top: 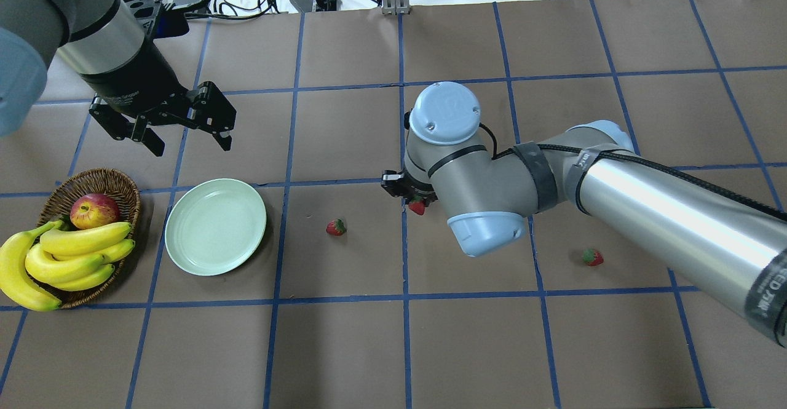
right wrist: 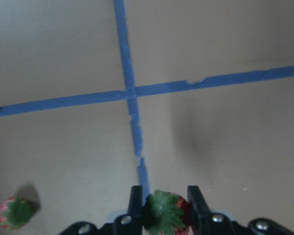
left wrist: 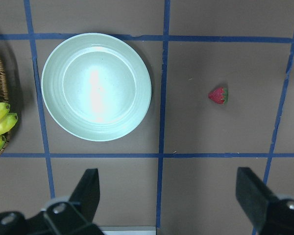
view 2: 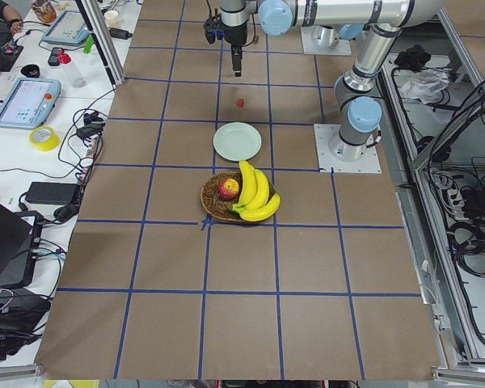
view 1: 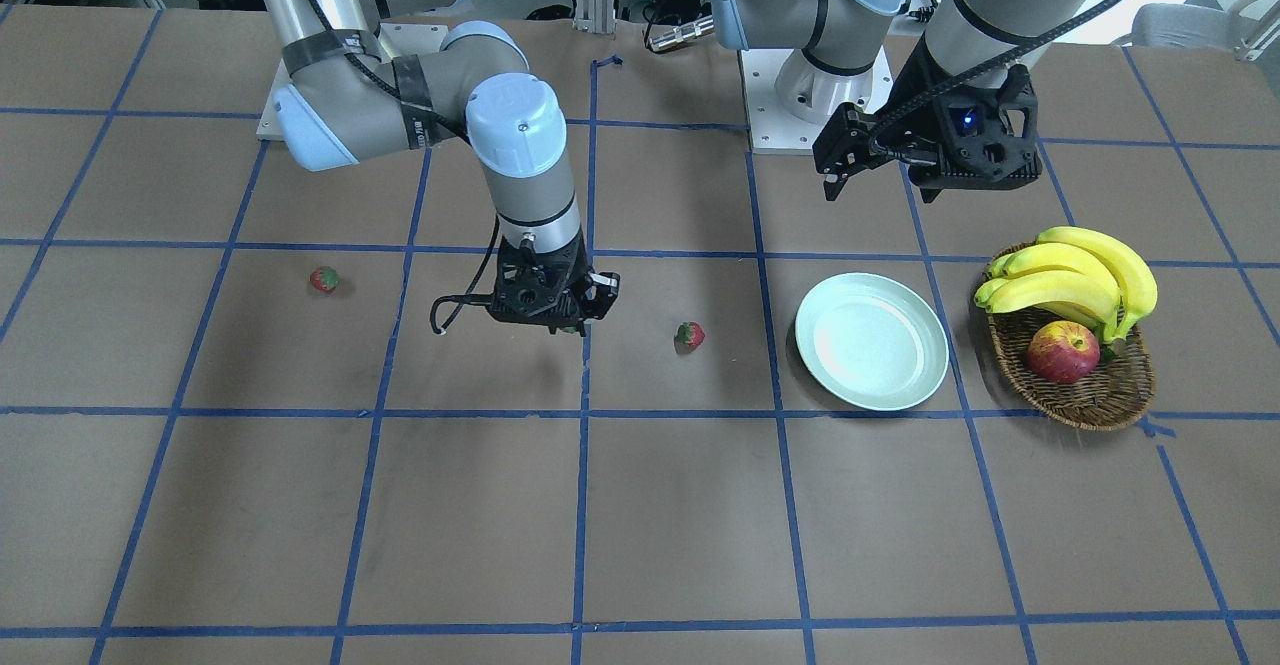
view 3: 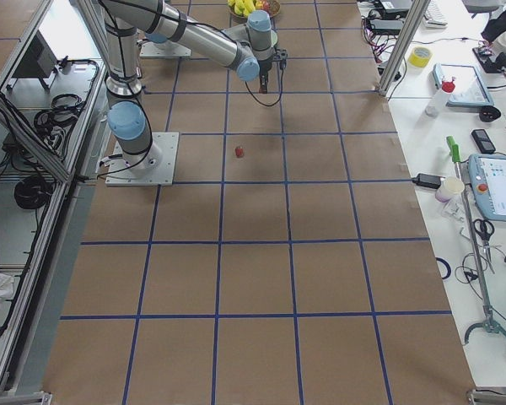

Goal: Collect all strawberries into plate
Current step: 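Set the strawberry beside the first one and lift the right gripper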

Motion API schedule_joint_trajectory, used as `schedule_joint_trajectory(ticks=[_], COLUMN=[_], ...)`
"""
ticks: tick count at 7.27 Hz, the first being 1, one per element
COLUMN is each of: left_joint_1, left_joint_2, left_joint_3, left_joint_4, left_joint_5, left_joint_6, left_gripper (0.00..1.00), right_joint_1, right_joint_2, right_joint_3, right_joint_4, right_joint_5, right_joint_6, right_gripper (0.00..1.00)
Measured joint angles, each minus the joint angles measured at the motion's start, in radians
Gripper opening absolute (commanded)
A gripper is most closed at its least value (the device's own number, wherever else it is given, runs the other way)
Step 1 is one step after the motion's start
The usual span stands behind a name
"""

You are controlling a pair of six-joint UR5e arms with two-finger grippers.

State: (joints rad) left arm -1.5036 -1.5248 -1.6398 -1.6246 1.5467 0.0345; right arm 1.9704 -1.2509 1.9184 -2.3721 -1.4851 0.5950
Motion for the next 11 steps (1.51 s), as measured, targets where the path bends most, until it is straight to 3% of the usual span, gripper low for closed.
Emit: schedule_joint_trajectory(ticks=[2, 3, 4, 5, 8, 9, 11], left_joint_1=[0.000, 0.000, 0.000, 0.000, 0.000, 0.000, 0.000], left_joint_2=[-0.001, -0.001, 0.000, 0.000, 0.000, 0.000, 0.000], left_joint_3=[0.000, 0.000, 0.000, 0.000, 0.000, 0.000, 0.000], left_joint_4=[0.000, 0.000, 0.000, 0.000, 0.000, 0.000, 0.001], left_joint_5=[0.000, 0.000, 0.001, 0.001, 0.000, 0.000, 0.000], left_joint_6=[0.000, 0.000, 0.000, 0.000, 0.000, 0.000, 0.001], left_gripper=[1.00, 1.00, 1.00, 1.00, 1.00, 1.00, 1.00], right_joint_1=[0.069, 0.089, 0.099, 0.102, 0.086, 0.032, -0.164], right_joint_2=[0.082, 0.118, 0.149, 0.165, 0.139, 0.083, -0.054], right_joint_3=[-0.046, -0.065, -0.074, -0.078, -0.080, -0.075, -0.070], right_joint_4=[-0.063, -0.073, -0.078, -0.080, -0.062, 0.008, 0.254], right_joint_5=[0.040, 0.053, 0.068, 0.076, 0.077, 0.074, 0.047], right_joint_6=[0.204, 0.248, 0.271, 0.278, 0.256, 0.196, -0.069], right_gripper=[0.17, 0.50, 0.91, 1.00, 1.00, 1.00, 1.00])
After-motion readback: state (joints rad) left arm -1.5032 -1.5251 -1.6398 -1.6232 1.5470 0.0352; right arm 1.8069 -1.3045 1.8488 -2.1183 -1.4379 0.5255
